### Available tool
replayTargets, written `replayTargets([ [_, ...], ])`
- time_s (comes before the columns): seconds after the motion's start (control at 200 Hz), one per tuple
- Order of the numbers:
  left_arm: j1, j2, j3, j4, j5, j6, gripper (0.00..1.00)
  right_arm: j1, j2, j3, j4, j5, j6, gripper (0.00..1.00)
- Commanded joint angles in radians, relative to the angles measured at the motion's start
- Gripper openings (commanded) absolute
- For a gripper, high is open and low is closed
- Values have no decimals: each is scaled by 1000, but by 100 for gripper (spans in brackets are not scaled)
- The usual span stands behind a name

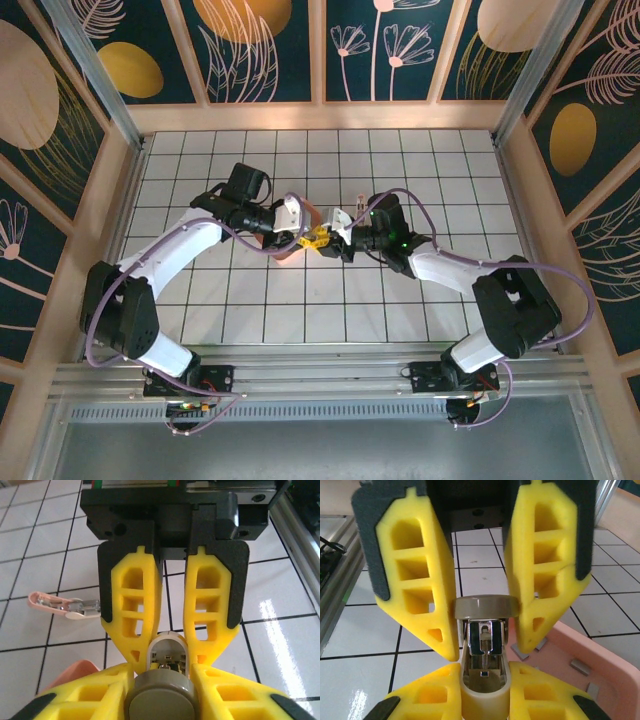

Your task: Load the staples into the stapler

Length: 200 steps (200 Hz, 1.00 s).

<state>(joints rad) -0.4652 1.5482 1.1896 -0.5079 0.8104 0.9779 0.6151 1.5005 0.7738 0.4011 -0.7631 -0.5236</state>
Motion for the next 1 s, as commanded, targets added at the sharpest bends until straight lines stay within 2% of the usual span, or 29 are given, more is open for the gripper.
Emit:
replayTargets([
  [0.0, -4, 5, 33, -46, 4, 20, 26, 5, -31, 21, -27, 11, -33, 15],
  [0.12, -3, 0, 33, -59, -3, 24, 15, 1, -33, -7, -14, 9, -21, 14],
  [0.175, -3, -3, 36, -67, -5, 24, 13, -6, -36, -28, 7, 6, -6, 14],
  [0.28, -3, -12, 36, -67, -5, 17, 13, -32, -44, -72, 48, -8, 26, 14],
  [0.365, -2, -17, 32, -54, 14, 5, 17, -43, -53, -91, 56, -13, 28, 14],
  [0.626, -2, 4, 61, -69, 52, -7, 17, -47, -67, -96, 57, -22, 31, 13],
  [0.996, -2, 0, 59, -81, 66, 7, 23, -38, -74, -69, 43, -31, 36, 12],
])
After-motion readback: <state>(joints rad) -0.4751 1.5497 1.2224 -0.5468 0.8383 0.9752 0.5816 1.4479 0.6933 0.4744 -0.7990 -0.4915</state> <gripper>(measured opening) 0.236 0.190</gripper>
